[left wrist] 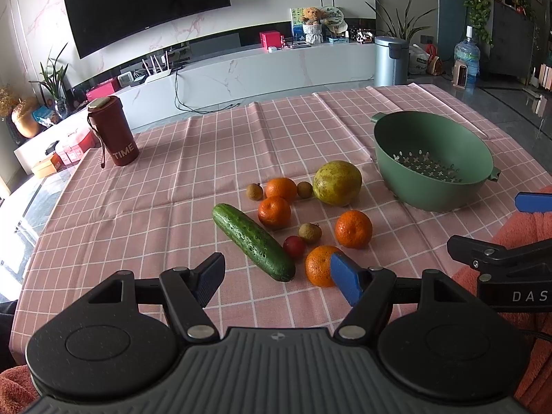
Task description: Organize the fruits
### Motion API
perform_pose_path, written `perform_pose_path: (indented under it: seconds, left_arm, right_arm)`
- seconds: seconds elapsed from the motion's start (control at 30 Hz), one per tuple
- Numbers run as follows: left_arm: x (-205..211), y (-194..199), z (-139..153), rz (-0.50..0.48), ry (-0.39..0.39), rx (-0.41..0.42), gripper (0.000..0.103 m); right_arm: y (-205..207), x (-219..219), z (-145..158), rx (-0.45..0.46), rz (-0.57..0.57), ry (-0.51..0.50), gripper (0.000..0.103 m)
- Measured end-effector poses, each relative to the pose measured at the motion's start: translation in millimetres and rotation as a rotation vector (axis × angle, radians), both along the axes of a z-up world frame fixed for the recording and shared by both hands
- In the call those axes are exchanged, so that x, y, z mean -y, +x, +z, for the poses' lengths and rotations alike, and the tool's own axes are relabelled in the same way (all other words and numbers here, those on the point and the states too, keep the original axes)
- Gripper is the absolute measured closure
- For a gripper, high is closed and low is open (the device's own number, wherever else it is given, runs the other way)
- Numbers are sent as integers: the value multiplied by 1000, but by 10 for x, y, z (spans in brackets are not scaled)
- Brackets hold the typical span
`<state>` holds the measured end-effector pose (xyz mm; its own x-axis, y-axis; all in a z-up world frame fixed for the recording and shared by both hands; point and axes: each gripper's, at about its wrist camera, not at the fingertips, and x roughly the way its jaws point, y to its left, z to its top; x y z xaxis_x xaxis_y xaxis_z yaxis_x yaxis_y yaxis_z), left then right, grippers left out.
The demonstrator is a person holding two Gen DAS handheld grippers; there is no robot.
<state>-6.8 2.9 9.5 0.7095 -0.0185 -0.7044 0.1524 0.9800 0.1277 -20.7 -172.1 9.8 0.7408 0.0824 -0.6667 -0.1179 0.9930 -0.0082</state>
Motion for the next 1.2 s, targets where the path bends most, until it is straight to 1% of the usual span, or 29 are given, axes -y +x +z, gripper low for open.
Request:
perform_pose_path:
  seconds: [0.57, 0.8, 0.93, 1.1, 1.2]
  left_arm:
    - [3, 1, -1, -1, -1, -1, 21]
    - [21, -9, -12, -10, -20, -10, 21]
    - [-3, 34, -3, -15, -57, -19, 21]
    - [-48, 150, -6, -22, -79, -50, 23]
    - [-108, 244, -17, -12, -96, -78, 24]
  right_arm:
    - [-4, 5, -4, -1, -1, -6, 4]
    - [-8, 10, -9, -4, -1, -15, 4]
    - [7, -14, -10, -15, -2, -26, 4]
    - [39, -45, -4, -36, 5, -45, 4]
    - [64, -29, 31, -44, 29, -17, 5]
